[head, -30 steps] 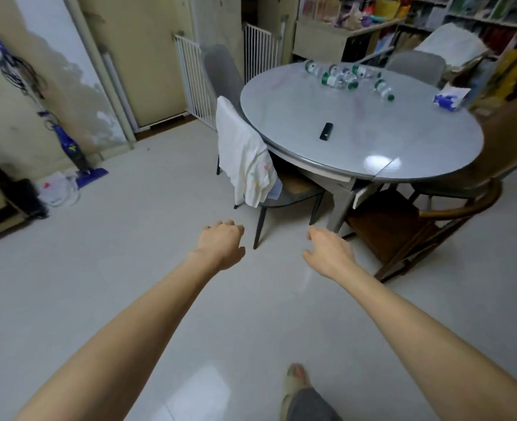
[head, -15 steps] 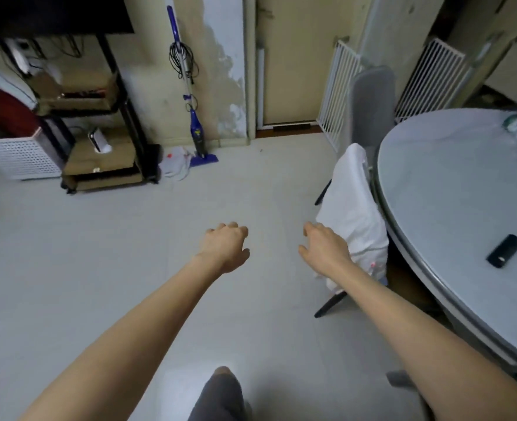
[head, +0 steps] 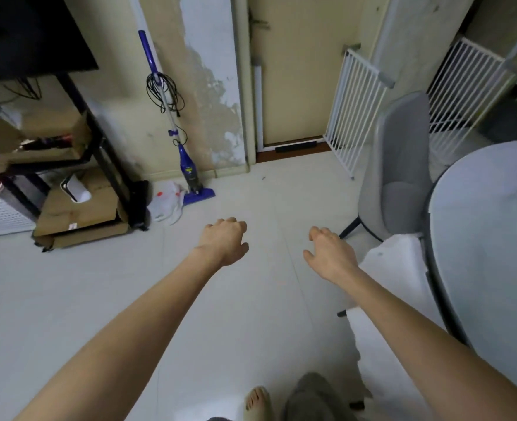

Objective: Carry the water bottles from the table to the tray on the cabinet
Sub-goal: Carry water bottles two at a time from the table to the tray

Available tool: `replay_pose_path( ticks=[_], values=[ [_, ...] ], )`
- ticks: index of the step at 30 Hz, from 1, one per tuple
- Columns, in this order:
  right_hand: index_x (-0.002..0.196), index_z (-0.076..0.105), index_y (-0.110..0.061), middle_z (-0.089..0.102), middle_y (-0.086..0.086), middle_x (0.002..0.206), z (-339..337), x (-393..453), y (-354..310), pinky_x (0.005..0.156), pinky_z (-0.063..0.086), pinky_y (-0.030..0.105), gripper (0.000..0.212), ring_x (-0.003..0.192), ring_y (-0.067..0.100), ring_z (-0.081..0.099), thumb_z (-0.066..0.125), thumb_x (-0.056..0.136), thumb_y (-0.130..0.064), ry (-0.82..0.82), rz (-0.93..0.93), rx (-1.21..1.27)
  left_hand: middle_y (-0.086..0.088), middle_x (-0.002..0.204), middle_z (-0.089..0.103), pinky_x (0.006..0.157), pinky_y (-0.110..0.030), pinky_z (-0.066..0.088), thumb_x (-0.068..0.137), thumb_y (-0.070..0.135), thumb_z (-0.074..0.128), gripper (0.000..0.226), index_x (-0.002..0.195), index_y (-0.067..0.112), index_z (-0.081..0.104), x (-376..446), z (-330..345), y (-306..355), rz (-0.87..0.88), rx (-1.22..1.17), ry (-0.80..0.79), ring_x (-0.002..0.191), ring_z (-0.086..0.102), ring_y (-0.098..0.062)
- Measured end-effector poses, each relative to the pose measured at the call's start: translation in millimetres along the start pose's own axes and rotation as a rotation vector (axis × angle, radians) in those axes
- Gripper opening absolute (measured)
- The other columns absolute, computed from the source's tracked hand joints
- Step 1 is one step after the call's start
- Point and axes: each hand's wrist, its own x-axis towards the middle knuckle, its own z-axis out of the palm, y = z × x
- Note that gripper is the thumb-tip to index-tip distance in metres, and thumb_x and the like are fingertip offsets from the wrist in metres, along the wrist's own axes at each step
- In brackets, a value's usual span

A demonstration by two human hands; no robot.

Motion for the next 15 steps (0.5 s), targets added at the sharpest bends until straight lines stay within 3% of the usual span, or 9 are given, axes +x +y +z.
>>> replay_pose_path(
  ticks=[15],
  values=[
    [0.123,0.048,-0.010,0.056,0.009,0.118,-100.6,405.3,118.8,0.074,0.040,0.030,0.032,0.105,0.026,0.058,0.050,0.096,-0.028,0.060,0.154,0.003,-0.009,0.132,0.053,0.097,-0.040,0.043,0.096,0.036,0.048,0.043,0.134,0.017,0.049,446.4,-126.8,34.3,0.162,0.053,-0.008,0.120,0.051,-0.029]
  ],
)
